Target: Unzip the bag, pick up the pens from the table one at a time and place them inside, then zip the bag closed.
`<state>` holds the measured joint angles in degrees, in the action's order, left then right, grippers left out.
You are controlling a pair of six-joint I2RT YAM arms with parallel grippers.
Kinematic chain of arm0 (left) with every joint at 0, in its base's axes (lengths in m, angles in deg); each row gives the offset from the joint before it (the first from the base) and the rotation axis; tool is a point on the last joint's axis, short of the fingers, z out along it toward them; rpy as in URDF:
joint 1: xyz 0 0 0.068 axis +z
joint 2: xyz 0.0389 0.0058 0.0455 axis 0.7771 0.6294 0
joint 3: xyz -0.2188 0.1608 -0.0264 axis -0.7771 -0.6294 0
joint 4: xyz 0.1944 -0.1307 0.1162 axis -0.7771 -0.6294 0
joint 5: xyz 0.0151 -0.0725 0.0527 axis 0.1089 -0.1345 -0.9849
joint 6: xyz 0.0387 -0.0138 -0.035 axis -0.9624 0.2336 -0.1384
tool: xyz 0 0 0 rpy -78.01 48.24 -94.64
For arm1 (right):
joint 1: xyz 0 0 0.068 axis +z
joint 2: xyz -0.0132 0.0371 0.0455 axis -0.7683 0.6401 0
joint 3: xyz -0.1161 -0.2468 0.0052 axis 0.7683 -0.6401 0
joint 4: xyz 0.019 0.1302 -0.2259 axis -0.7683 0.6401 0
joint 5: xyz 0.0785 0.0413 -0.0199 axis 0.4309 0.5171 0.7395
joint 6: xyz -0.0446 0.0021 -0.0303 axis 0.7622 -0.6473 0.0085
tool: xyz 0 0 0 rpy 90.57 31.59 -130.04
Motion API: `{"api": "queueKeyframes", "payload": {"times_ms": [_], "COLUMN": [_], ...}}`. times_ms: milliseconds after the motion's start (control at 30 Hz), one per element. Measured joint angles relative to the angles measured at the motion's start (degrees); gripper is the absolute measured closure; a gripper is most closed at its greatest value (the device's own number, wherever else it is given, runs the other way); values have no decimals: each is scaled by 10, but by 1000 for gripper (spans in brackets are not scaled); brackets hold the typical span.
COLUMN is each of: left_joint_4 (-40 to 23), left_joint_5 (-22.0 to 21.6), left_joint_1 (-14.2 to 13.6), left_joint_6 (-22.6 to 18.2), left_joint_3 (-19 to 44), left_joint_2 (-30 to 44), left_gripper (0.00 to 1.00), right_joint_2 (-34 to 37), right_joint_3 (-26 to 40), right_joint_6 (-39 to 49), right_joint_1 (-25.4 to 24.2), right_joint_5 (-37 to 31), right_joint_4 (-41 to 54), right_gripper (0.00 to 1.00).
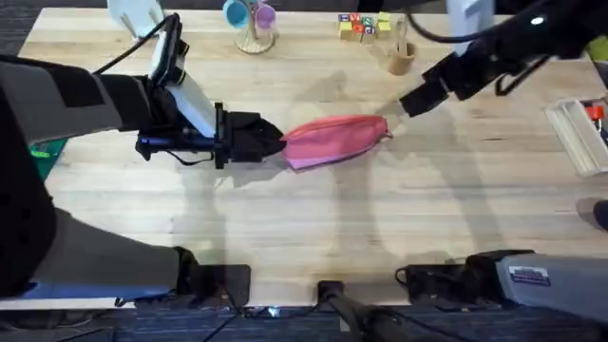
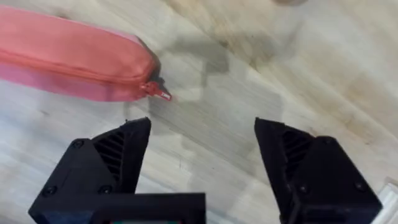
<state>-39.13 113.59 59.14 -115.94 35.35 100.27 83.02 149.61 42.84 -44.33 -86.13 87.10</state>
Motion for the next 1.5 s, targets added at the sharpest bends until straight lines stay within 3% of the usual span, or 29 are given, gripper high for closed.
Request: {"api": "queueKeyframes", "payload": {"times_ms": [33,67,233,267,433,667,900,1033,1233,1500], "left_joint_4": [0,0,-1,-2,-1,-40,-118,-152,-194,-263], "left_joint_5": [0,3,19,21,25,24,-72,-146,-257,-375], "left_joint_1": [0,0,0,0,0,0,0,0,0,0], "left_joint_6": [0,-2,-1,0,0,0,17,72,187,332], "left_joint_3": [0,0,0,0,0,2,58,111,174,206], "left_joint_2": [0,0,0,0,0,-3,-96,-173,-282,-380], "left_gripper": [932,826,60,22,6,4,4,5,5,6], "right_joint_2": [-14,-25,-62,-64,-65,-65,-65,-70,-121,-197], "right_joint_3": [0,1,1,1,1,1,1,1,1,1], "right_joint_6": [0,0,0,0,-1,15,28,31,21,-45], "right_joint_1": [0,0,0,0,8,61,103,111,111,111], "right_joint_5": [5,8,18,19,22,19,-7,-10,-15,-15], "right_joint_4": [1,2,3,4,7,15,24,43,79,141], "right_gripper": [6,5,6,6,5,5,7,6,5,6]}}
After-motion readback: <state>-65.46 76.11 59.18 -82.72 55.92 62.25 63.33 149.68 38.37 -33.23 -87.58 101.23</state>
